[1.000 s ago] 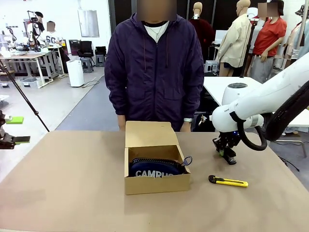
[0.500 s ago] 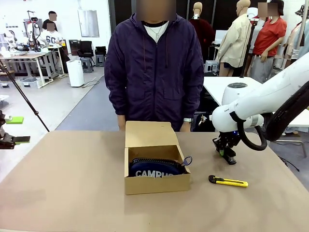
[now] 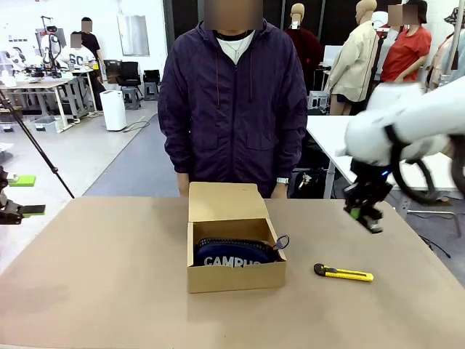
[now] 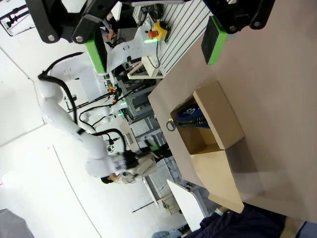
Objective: Pack the items into the box.
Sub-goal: Pick up the item indicated by the person and place it inside the Mailer Box.
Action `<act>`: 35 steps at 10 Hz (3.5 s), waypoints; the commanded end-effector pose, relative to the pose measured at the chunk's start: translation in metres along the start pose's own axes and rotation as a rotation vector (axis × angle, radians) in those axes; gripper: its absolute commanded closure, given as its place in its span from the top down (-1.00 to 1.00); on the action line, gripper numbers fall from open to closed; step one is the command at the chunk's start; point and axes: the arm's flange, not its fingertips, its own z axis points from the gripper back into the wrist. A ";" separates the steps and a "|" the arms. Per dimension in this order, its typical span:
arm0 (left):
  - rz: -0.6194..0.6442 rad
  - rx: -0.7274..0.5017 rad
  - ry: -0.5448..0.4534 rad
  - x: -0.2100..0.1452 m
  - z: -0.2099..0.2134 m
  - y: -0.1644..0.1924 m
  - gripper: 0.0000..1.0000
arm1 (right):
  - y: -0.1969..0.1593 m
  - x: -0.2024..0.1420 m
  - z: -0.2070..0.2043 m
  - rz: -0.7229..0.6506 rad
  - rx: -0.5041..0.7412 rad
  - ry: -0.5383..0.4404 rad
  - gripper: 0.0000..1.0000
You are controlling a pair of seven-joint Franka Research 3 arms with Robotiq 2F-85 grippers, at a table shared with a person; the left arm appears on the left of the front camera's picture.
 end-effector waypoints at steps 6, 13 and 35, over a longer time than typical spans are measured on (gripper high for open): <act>0.009 -0.002 0.006 -0.001 0.002 -0.004 1.00 | -0.010 -0.099 0.075 0.030 0.026 -0.011 -1.00; 0.009 -0.002 0.006 -0.001 0.002 -0.004 1.00 | 0.062 -0.043 0.114 0.511 0.076 -0.463 -1.00; 0.009 -0.002 0.006 -0.001 0.002 -0.004 1.00 | 0.326 0.057 -0.071 1.270 0.070 -0.080 -1.00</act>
